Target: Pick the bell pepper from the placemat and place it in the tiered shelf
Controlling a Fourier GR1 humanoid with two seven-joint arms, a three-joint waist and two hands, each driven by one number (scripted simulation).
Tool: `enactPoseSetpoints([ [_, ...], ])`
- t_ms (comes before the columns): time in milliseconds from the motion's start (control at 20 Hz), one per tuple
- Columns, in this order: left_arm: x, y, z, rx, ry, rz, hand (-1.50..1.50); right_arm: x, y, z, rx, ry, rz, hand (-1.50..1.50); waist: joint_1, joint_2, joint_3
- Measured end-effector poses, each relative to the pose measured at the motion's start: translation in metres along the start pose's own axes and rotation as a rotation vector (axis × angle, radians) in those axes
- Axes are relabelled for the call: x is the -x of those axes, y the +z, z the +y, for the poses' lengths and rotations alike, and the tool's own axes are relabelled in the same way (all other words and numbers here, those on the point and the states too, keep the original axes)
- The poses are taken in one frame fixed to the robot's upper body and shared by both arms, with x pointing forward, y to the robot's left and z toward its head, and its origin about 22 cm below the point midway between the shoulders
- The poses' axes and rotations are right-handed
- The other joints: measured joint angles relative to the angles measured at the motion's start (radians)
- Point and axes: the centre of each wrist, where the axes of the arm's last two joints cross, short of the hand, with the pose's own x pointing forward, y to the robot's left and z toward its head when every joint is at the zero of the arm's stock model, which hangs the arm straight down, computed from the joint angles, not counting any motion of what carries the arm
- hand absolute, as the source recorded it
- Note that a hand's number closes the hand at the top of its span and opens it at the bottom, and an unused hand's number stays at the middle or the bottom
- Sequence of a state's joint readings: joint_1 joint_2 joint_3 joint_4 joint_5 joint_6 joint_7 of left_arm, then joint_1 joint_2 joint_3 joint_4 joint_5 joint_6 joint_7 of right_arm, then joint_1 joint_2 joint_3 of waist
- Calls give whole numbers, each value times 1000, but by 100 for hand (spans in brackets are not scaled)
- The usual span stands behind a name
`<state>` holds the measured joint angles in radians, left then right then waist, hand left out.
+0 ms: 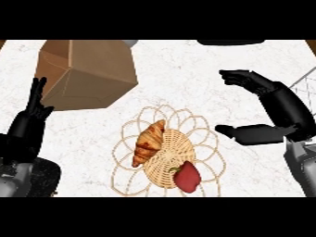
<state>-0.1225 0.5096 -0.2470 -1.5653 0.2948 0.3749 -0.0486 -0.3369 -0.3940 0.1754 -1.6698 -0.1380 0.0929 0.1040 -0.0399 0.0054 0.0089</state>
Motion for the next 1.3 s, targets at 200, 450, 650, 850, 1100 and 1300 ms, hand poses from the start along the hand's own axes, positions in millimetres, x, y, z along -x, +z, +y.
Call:
enactPoseSetpoints([
  [200,-1,1,-9,53,-24,-7,0,17,10,-1,205,192,-47,-150,1,-5,1],
  [450,-1,-7,-14,77,-48,-23,0,47,27,23,340,122,-170,-150,18,-9,4],
  [650,3,-10,-17,78,-59,-35,0,54,40,19,230,91,-200,-150,25,-14,5],
  [850,3,-13,-16,73,-62,-27,0,37,46,13,62,196,-175,-150,21,-18,3],
  [1100,2,-13,-17,76,-63,-25,0,-4,49,21,-52,327,-135,-150,20,-22,1],
  [1300,5,-11,-19,71,-63,-33,0,-33,52,31,-135,455,-78,-150,21,-25,1],
])
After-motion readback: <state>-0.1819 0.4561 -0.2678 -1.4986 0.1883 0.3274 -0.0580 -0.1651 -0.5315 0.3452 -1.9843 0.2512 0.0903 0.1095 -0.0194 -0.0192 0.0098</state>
